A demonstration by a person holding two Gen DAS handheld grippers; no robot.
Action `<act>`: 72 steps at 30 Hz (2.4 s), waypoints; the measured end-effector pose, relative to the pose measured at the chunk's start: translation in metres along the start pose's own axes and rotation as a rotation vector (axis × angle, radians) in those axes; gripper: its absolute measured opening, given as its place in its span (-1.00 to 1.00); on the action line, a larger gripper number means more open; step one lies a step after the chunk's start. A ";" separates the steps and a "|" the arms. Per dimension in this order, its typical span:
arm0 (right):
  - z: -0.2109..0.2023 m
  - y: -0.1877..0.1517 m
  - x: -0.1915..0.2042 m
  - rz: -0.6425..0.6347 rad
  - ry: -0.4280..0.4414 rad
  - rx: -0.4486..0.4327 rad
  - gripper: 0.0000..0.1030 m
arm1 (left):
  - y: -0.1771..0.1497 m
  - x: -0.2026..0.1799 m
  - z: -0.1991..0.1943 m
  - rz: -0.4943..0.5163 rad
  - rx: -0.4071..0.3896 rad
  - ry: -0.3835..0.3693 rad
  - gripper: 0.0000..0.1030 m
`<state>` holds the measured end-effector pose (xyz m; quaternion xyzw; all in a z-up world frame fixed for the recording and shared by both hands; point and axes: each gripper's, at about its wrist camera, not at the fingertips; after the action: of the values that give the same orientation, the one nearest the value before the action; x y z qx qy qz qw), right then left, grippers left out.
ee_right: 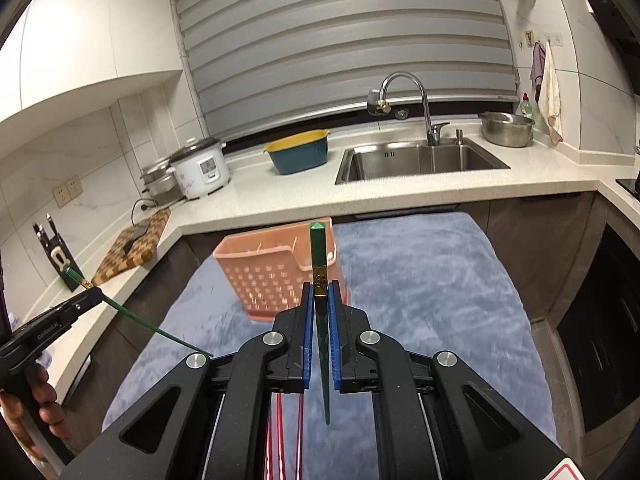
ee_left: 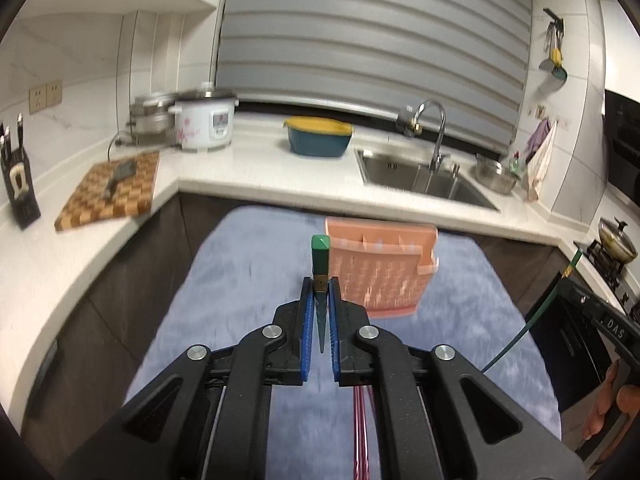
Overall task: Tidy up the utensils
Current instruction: 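Lift both green chopsticks, lower them into the pink holder and open both tools, then move both open tools back over the red chopsticks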
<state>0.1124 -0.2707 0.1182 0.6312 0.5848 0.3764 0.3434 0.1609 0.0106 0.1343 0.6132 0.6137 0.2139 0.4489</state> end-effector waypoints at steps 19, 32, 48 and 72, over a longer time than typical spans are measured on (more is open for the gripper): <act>0.094 0.126 0.012 0.080 0.055 -0.192 -0.86 | 0.097 -0.027 0.087 -0.012 -0.075 -0.068 -0.87; 0.176 0.081 0.025 0.035 0.025 0.005 -0.86 | 0.067 -0.011 0.137 -0.021 0.041 -0.028 -0.86; 0.128 0.068 0.010 0.062 -0.006 -0.025 -0.29 | 0.059 -0.003 0.102 -0.063 0.000 0.016 0.02; 0.018 -0.191 0.038 -0.038 0.002 0.392 -0.23 | -0.166 0.034 0.028 0.018 0.324 0.114 0.29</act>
<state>0.0374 -0.2178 -0.0543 0.6745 0.6590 0.2493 0.2204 0.0957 0.0087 -0.0243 0.6701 0.6589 0.1507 0.3068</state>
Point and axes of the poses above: each gripper's, at about its wrist camera, not at the fingertips, and z roughly the way its jaws point, x to its left, y to its top, and after that the axes turned 10 degrees about -z, right-handed
